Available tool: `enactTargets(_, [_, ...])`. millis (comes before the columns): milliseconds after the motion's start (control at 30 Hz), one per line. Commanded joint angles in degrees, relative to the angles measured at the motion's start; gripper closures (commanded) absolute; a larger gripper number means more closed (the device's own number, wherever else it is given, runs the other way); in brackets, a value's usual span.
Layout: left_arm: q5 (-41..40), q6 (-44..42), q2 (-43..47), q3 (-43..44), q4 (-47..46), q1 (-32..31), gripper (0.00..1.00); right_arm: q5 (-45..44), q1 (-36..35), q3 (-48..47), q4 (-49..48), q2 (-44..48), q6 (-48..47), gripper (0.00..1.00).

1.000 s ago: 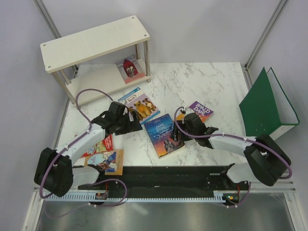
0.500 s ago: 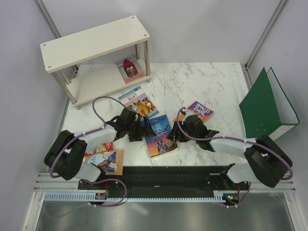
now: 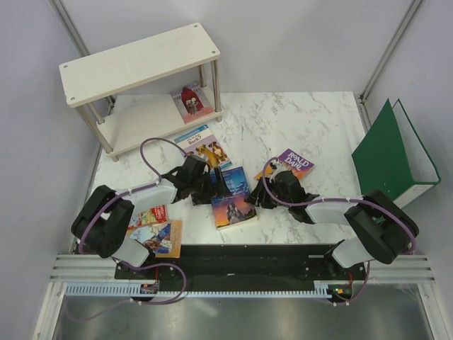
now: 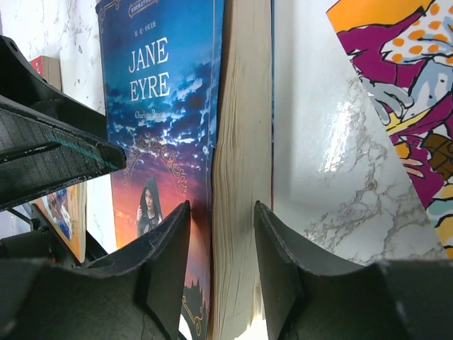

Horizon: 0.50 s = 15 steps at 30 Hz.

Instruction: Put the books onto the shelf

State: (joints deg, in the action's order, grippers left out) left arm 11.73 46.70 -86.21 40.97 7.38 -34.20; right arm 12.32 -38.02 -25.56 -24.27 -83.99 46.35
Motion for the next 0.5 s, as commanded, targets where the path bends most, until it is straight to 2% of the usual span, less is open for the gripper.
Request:
enactTargets(0, [4.53, 2.96, -4.49, -0.19, -4.74, -2.98, 0.00, 12.20, -2.58, -1.24, -12.20, 0.66, 5.77, 0.53])
enactTargets(367, [5.24, 2.79, -7.04, 1.22, -4.21, -3.16, 0.00, 16.33, -5.31, -3.00, -18.70, 2.16, 7.09, 0.53])
enactTargets(467, [5.50, 2.70, -7.74, 1.39, -4.12, -3.16, 0.00, 16.43, -5.84, -3.88, -16.70, -0.02, 6.39, 0.53])
